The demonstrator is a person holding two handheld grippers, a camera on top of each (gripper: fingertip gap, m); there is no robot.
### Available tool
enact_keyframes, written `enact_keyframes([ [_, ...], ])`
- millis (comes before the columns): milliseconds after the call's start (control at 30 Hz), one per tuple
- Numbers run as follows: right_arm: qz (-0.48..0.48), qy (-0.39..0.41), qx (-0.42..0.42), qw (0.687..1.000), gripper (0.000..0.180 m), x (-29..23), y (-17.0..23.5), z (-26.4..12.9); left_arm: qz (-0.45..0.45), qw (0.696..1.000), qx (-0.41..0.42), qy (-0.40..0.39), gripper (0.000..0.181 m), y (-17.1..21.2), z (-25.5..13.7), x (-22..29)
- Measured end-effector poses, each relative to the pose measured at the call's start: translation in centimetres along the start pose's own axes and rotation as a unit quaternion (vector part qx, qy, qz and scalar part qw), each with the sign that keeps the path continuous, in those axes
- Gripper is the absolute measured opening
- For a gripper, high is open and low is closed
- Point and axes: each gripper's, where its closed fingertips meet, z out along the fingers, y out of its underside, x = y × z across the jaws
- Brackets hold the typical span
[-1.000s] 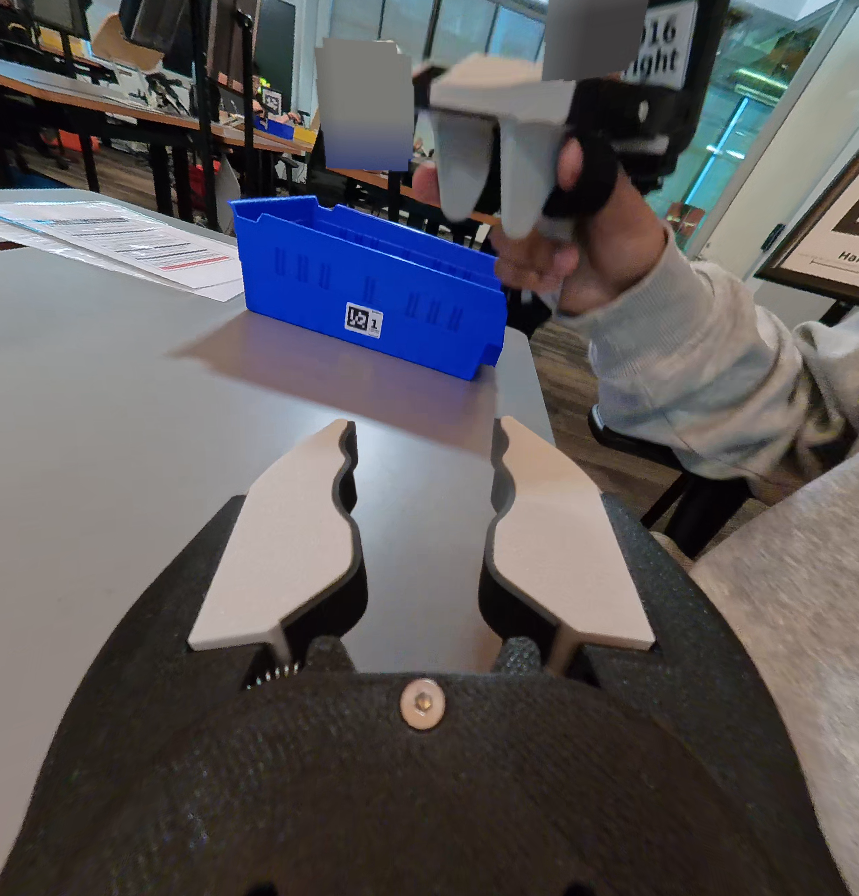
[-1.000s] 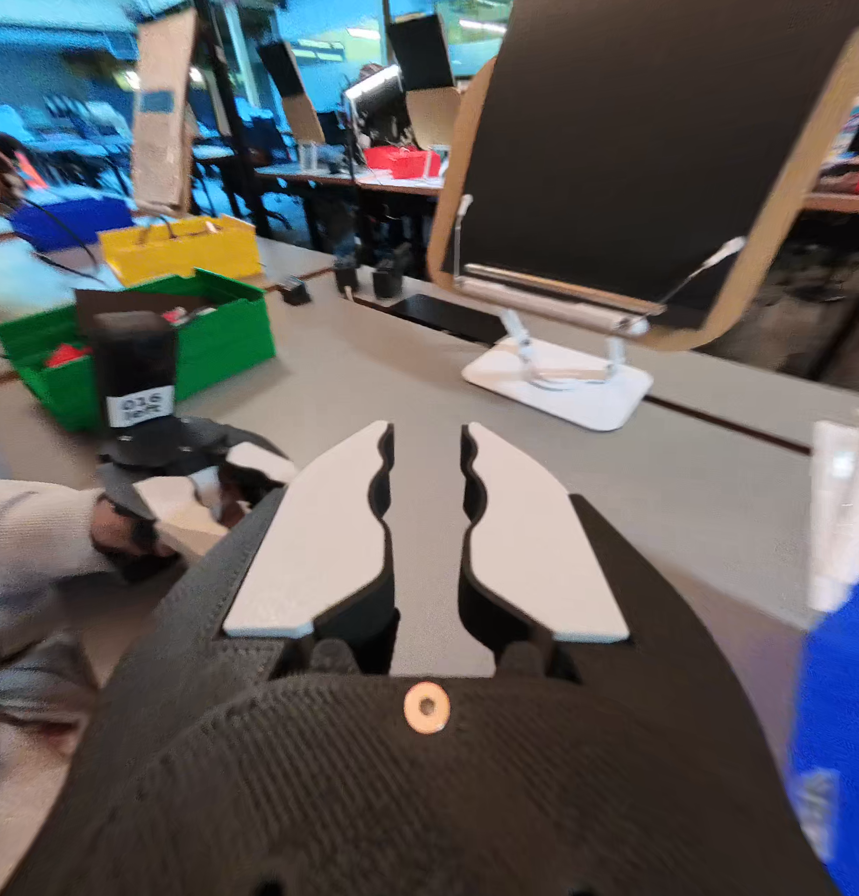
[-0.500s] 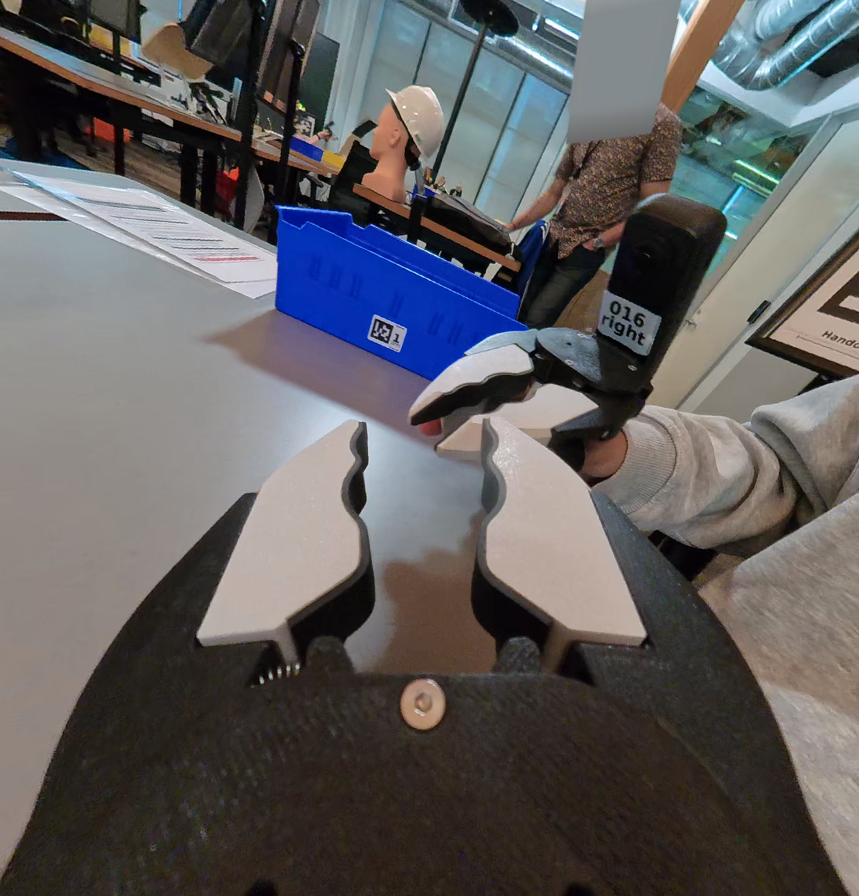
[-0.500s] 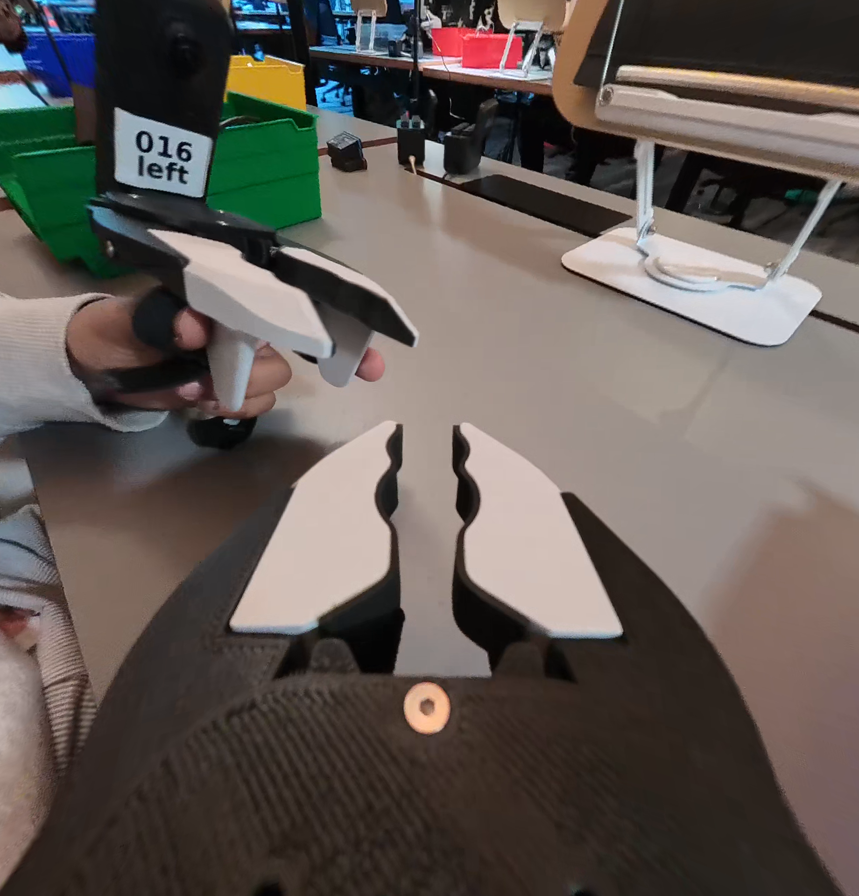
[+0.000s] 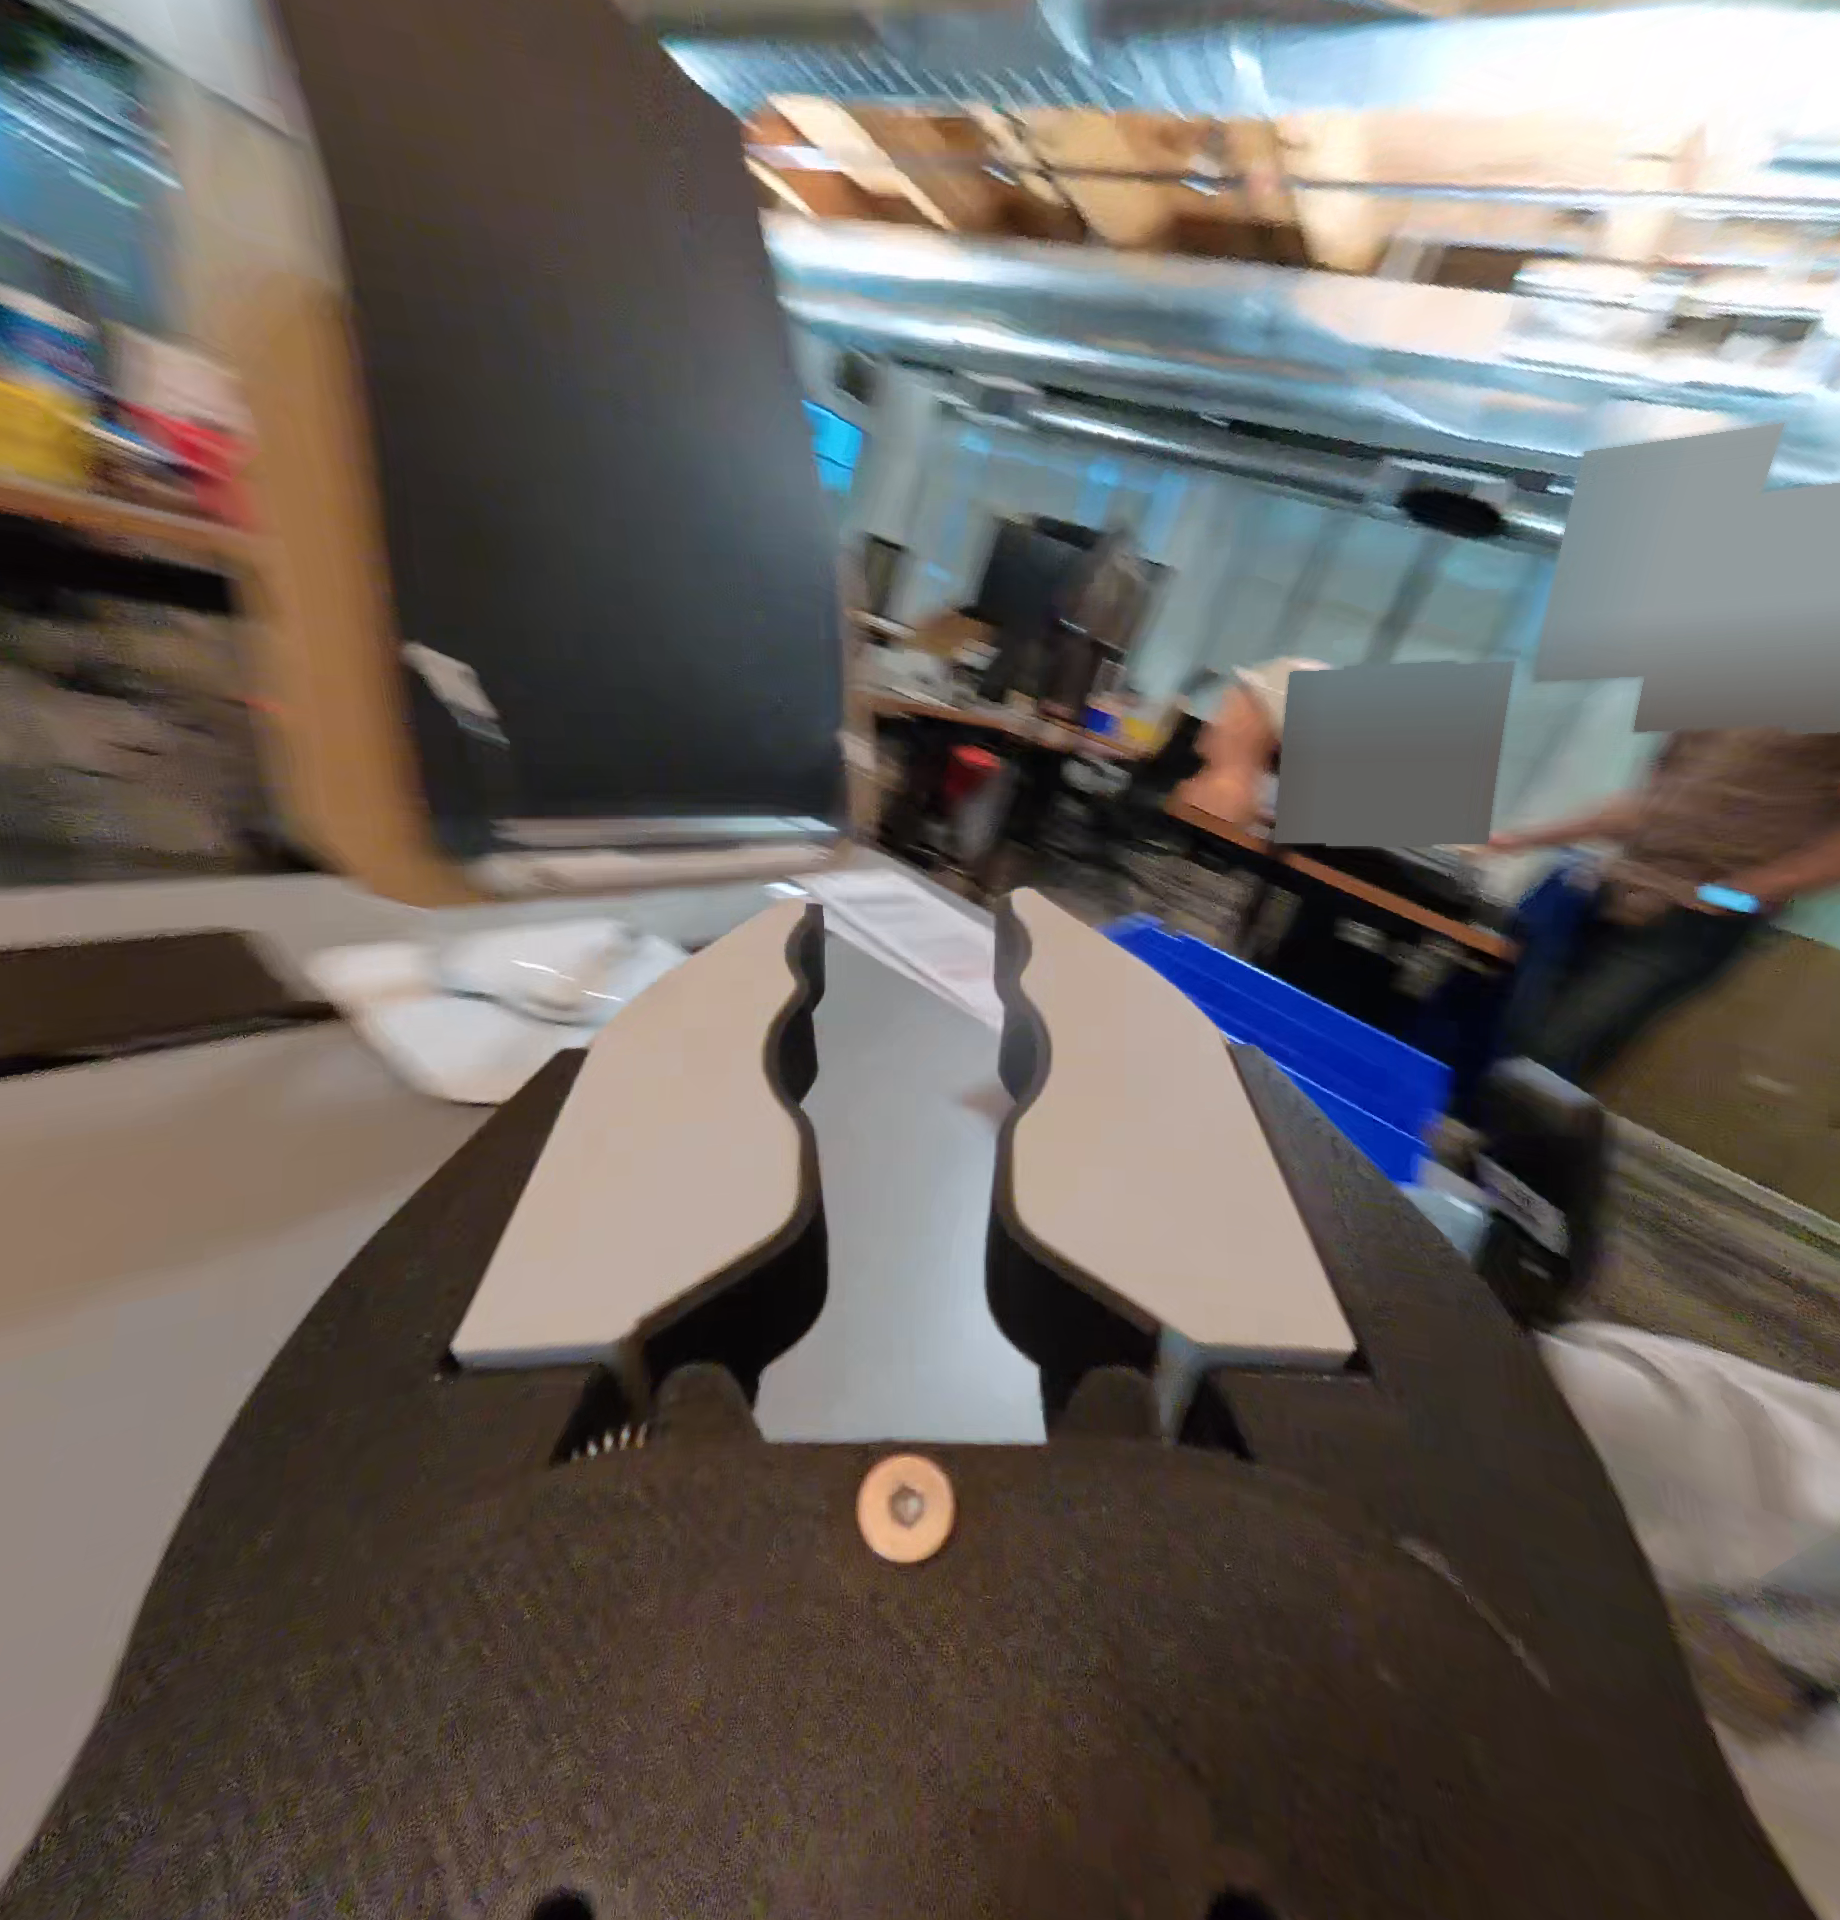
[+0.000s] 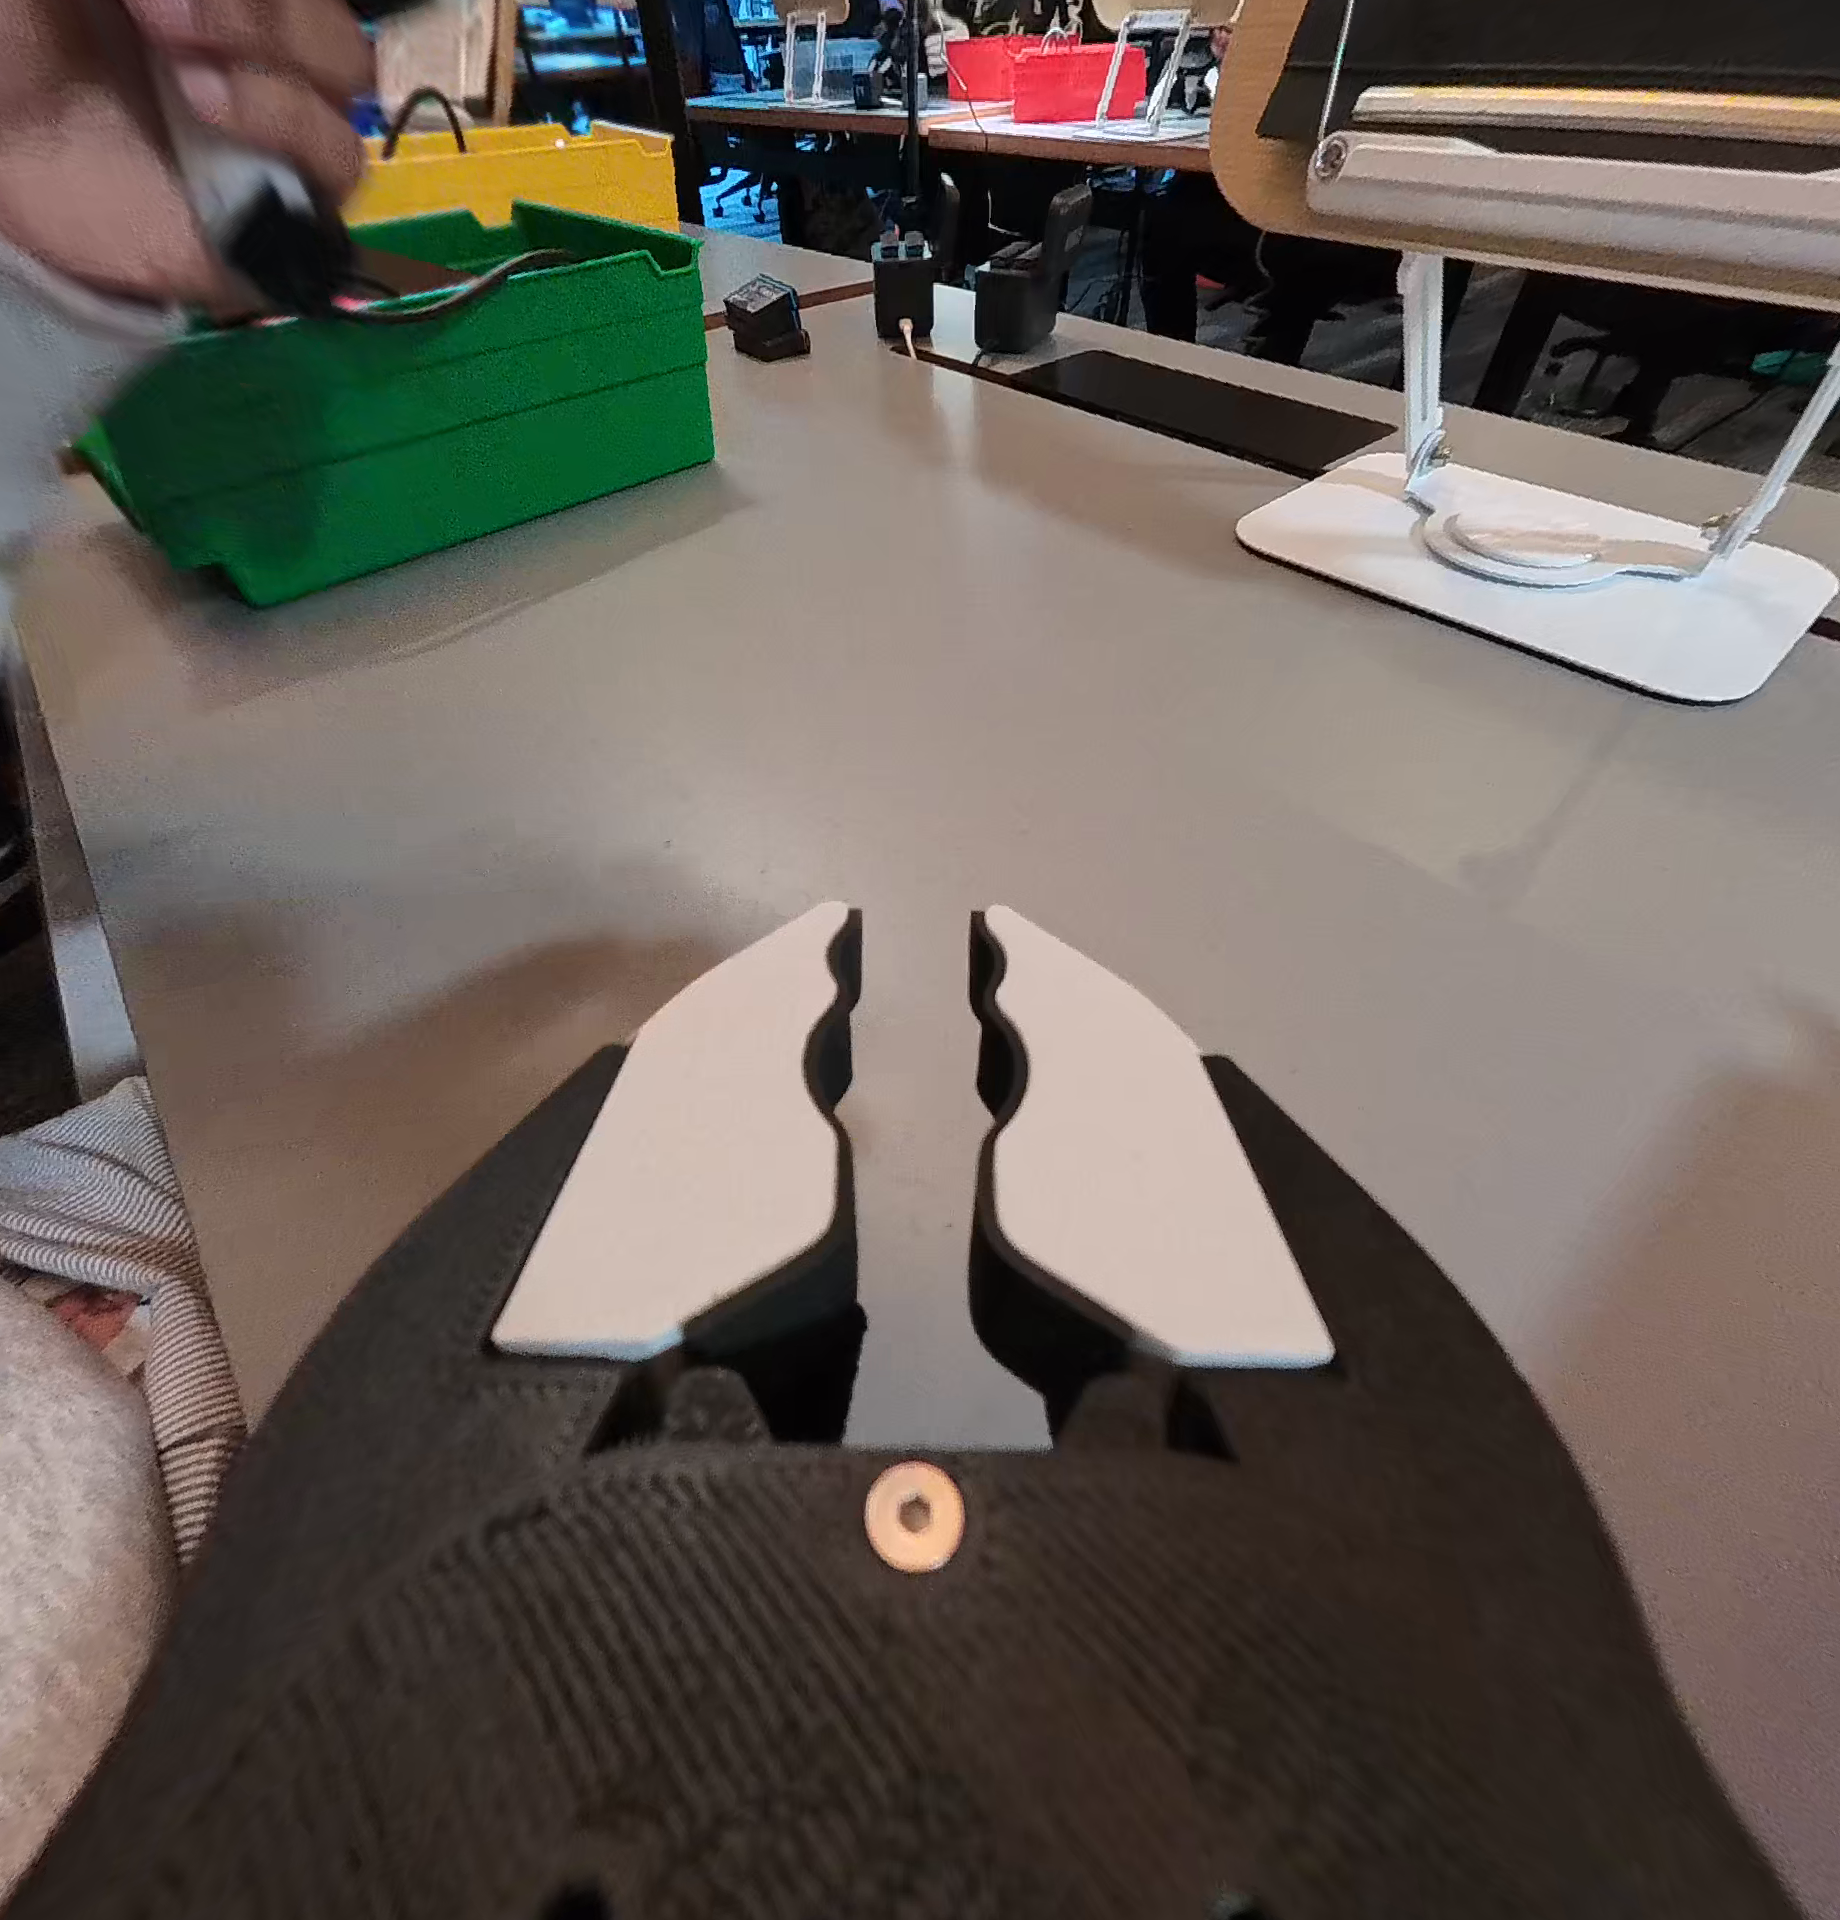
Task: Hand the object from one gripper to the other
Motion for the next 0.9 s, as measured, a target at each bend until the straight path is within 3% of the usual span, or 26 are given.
enact_keyframes([
  [100, -0.002, -0.002, -0.003, 1.000, 0.020, -0.1, 0.1, 0.2, 0.048, 0.986, 0.030, -0.160, 0.031, -5.3, -7.6, -7.0],
  [200, -0.002, -0.006, -0.005, 1.000, 0.020, -0.2, 0.1, 0.3, 0.035, 0.940, 0.021, -0.338, 0.029, -6.8, -16.6, -14.0],
  [333, -0.002, -0.014, -0.005, 1.000, 0.019, -0.6, 0.0, 0.7, -0.026, 0.912, 0.014, -0.410, 0.027, -5.3, -23.8, -18.2],
  [467, -0.009, -0.027, -0.010, 1.000, 0.019, -1.2, 0.0, 1.5, -0.053, 0.883, -0.124, -0.449, 0.027, 0.1, -26.4, -20.6],
  [567, -0.015, -0.037, -0.012, 0.999, 0.019, -1.6, -0.1, 2.0, -0.001, 0.840, -0.219, -0.497, 0.030, 2.6, -27.8, -21.6],
  [733, -0.022, -0.045, -0.014, 0.999, 0.019, -2.0, -0.1, 2.3, 0.048, 0.813, -0.274, -0.511, 0.029, 3.5, -28.8, -21.8],
  [900, -0.018, -0.042, -0.009, 0.999, 0.019, -1.8, -0.3, 2.1, 0.058, 0.813, -0.296, -0.498, 0.029, 4.5, -29.3, -22.2],
])
